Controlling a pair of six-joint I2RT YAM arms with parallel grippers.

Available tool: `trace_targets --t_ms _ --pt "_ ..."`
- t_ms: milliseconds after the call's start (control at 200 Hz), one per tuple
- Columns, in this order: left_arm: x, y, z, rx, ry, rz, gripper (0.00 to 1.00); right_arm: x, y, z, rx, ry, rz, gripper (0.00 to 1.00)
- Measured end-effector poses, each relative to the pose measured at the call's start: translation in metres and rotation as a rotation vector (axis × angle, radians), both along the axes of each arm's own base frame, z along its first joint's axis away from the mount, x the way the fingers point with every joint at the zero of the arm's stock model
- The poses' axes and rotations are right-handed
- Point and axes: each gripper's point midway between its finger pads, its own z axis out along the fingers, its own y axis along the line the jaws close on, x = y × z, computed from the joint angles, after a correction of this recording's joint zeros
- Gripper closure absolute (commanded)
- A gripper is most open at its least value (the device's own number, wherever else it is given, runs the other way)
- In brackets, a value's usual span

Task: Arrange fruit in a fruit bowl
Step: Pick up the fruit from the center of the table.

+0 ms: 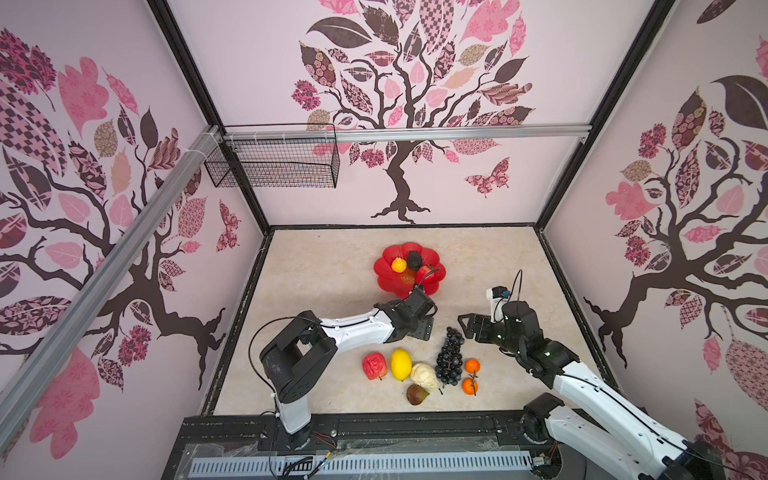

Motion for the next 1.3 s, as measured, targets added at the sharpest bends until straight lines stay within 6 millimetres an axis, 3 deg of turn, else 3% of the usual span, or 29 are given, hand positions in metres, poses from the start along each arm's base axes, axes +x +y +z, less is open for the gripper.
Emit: trace_targets --t_ms 305,570,720,860,1085,1301 --pt "0.002 0.002 -0.011 0.033 0.009 0.013 0.27 0.000 0.001 0.000 0.002 0.003 0.005 0.17" --pt "0.003 0.004 -0.014 0.045 0.012 0.024 0.43 -0.001 0.002 -0.001 0.006 0.006 0.012 0.17" --pt "0.003 0.003 -0.011 0.034 0.011 0.024 0.46 0.000 0.004 -0.006 0.002 0.025 0.017 0.17" --pt "0.002 -0.001 0.006 -0.026 -0.004 0.030 0.45 -0.001 0.007 -0.009 0.010 0.040 0.030 0.17" --pt "-0.009 0.000 0.058 -0.200 -0.054 0.037 0.45 -0.005 0.018 -0.013 0.036 0.070 0.084 0.21" --pt "-0.024 0.004 0.082 -0.347 -0.062 0.037 0.45 -0.015 0.047 0.000 0.067 0.072 0.199 0.27"
